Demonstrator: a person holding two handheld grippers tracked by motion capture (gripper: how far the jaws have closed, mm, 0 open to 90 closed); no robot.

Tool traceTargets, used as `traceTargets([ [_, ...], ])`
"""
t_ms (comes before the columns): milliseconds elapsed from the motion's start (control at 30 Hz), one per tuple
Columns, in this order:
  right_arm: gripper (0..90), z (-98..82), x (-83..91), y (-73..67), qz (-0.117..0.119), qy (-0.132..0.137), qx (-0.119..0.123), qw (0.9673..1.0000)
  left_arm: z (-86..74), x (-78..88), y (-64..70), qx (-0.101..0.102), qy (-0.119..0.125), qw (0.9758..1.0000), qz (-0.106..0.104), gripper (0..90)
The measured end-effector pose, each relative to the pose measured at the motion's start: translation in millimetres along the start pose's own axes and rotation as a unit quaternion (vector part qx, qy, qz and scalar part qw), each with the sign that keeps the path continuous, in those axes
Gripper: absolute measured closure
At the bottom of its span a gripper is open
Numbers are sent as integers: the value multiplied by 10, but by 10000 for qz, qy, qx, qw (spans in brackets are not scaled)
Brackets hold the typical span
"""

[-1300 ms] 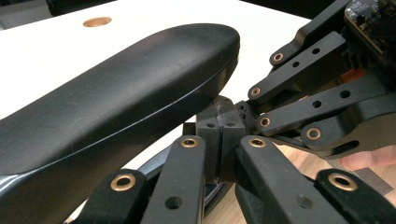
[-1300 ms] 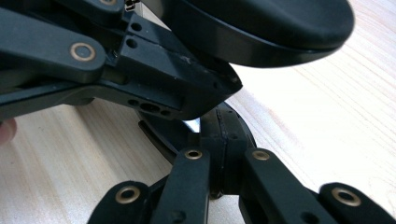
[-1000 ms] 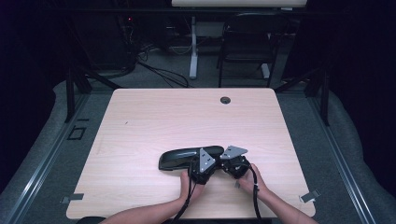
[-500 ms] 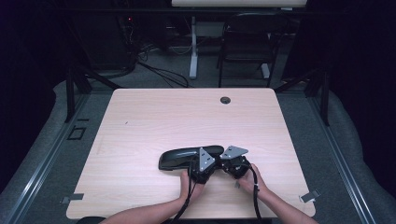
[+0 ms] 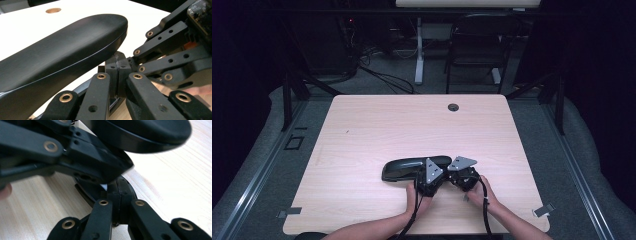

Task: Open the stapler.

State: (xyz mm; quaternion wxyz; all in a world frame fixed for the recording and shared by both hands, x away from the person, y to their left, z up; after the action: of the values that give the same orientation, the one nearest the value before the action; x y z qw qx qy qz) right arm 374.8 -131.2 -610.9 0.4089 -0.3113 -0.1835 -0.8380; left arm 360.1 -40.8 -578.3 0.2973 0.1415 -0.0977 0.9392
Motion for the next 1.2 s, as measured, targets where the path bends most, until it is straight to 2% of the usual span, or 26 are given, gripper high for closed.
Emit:
traceTargets([
  [33,900,4,2,-13,-73,-58,50,9999,410,114,-115,-21,627,9980,53,900],
  [67,900,8,-9,-23,-22,47,-21,10000,532,166,-139,-17,800,9968,88,900],
  [100,900,4,-2,-5,10,37,-41,10000,567,192,-146,-7,815,9967,44,900],
  [133,900,5,0,-11,36,1,-113,9999,546,194,-143,-8,781,9969,14,900],
  [200,900,6,-1,-11,16,-4,-95,10000,501,186,-138,-28,715,9974,1,900],
  [233,900,14,-9,-5,63,36,-164,9998,420,164,-129,-43,576,9983,-29,900],
  [267,900,14,-7,-3,79,8,-122,9999,403,163,-133,-64,529,9986,-21,900],
  [500,900,15,-9,1,97,53,-174,9998,426,181,-161,-57,485,9988,-51,900],
  [667,900,18,-6,2,100,7,-125,9999,401,177,-163,-57,336,9994,-25,900],
  [700,900,20,-3,0,58,-19,-123,9999,387,177,-187,-58,246,9997,-6,900],
  [800,900,23,-4,3,86,-11,-141,9999,376,187,-220,-69,177,9998,35,900],
  [1067,900,22,4,1,70,-94,-139,9998,430,265,-313,-46,196,9998,42,900],
  [1167,900,24,5,2,69,-100,-135,9998,463,300,-380,4,221,9997,108,900],
  [1200,900,25,7,4,74,-94,-148,9998,481,317,-440,58,228,9996,161,900],
])
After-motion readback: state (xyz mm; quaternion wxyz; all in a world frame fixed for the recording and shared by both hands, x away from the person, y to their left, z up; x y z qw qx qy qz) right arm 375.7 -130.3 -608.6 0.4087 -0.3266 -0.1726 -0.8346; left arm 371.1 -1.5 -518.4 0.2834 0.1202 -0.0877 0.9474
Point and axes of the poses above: each handheld gripper's, and its own axes: x roughly backward along the jaws, z roughly out of its top, y roughly to its right, the point moved 6 cm from there along -x, roughly forward along the jaws, and after that the axes turned 6 degrees about z, right-handed, at the moved point
